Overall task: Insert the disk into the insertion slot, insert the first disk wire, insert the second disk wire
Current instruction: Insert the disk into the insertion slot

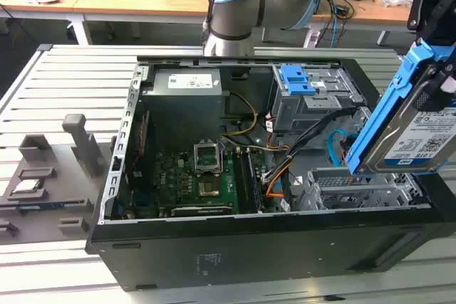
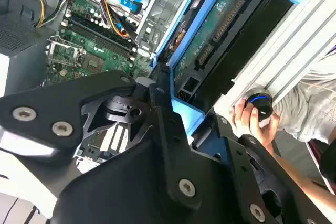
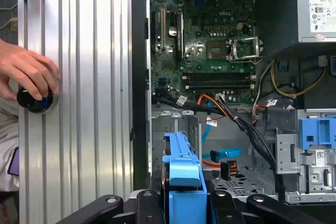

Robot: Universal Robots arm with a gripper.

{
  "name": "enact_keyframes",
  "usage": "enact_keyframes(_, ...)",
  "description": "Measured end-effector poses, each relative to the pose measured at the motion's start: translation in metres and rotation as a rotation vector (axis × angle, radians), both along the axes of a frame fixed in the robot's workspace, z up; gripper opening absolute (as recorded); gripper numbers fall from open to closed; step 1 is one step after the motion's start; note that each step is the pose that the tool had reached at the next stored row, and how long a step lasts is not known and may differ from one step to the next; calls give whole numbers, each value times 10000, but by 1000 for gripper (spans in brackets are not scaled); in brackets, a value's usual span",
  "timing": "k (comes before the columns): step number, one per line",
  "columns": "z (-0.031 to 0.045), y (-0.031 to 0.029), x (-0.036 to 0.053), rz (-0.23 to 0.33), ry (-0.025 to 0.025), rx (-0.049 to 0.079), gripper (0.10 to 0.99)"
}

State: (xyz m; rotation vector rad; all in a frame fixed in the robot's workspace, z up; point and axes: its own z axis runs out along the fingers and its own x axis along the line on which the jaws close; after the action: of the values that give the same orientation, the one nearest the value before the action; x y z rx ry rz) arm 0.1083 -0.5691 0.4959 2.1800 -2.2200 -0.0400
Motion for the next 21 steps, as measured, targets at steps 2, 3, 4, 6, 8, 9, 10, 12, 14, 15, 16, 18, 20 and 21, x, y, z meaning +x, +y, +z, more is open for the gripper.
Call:
enact_keyframes(2,-20,0,-36,0,0,0,365)
enact_keyframes(3,-37,1,-41,2,0,0,365)
enact_keyframes(4,-48,1,-44,1,0,-1,365)
enact_keyframes(6,-69,1,-50,0,0,-1,365)
enact_keyframes(8,-82,1,-53,0,0,-1,365)
enact_keyframes(9,-104,1,-55,0,1,-2,365)
enact_keyframes(10,-115,1,-56,0,0,-4,365)
enact_keyframes(12,-141,1,-57,0,0,-10,365)
enact_keyframes(14,-172,1,-62,0,0,-13,365)
enact_keyframes(15,-184,1,-63,0,0,-13,365)
enact_keyframes(16,-225,1,-66,0,0,-16,365)
enact_keyframes(18,-272,2,-69,0,0,-23,365)
enact_keyframes(20,-293,4,-78,-2,0,-27,365)
enact_keyframes(21,-303,9,-85,-1,0,-29,365)
